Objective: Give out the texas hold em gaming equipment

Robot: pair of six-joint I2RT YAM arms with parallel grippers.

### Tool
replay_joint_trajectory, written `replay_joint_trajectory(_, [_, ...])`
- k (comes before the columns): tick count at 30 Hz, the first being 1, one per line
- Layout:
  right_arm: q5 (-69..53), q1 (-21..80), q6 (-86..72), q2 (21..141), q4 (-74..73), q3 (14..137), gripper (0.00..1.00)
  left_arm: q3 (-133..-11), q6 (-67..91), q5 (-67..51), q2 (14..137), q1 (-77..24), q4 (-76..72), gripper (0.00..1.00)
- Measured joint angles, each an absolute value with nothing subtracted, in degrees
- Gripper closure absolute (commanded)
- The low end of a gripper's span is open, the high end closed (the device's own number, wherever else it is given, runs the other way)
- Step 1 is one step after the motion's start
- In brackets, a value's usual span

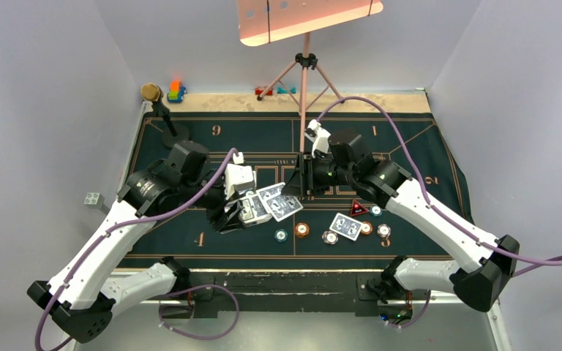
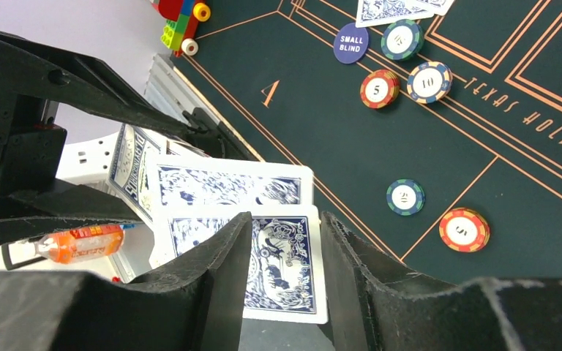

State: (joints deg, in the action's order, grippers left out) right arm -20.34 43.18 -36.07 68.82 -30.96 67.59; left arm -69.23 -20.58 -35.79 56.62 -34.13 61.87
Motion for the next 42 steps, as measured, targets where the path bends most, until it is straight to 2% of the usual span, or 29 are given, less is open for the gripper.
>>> replay_joint_trajectory(5, [-20.4,43.2,-36.1,68.4,-30.9,67.6,0.55,-69.2,-20.6,-35.8,56.6,-34.1,61.9,1.00])
replay_joint_trajectory(12, [-20.9,43.2,-36.9,67.1,-30.1,67.6,0.70,-69.2,-20.4,-35.8,56.6,-34.1,61.7,1.00])
replay_joint_trajectory(18, [-22.3,44.5,-38.7,67.1,-27.8,67.5,0.72,-68.8,-19.9,-35.9,56.6,-34.1,60.4,1.00])
replay_joint_trajectory(23, [-22.1,46.1,-39.0,68.0,-27.7,67.7,0.53,-68.6,-19.5,-36.2,56.6,-34.1,60.4,1.00])
replay_joint_trajectory(29, [-17.5,46.1,-38.3,67.1,-30.5,69.3,0.45,-68.6,-19.5,-36.3,56.3,-34.1,60.5,1.00])
replay_joint_trajectory(36, [-14.9,45.2,-38.6,63.3,-31.7,67.0,0.24,-68.6,-19.5,-36.4,55.9,-34.1,60.5,1.00])
replay_joint_trajectory(42, [-12.6,44.3,-39.0,62.3,-33.7,66.7,0.20,-68.6,-19.5,-36.7,55.9,-34.1,60.5,1.00])
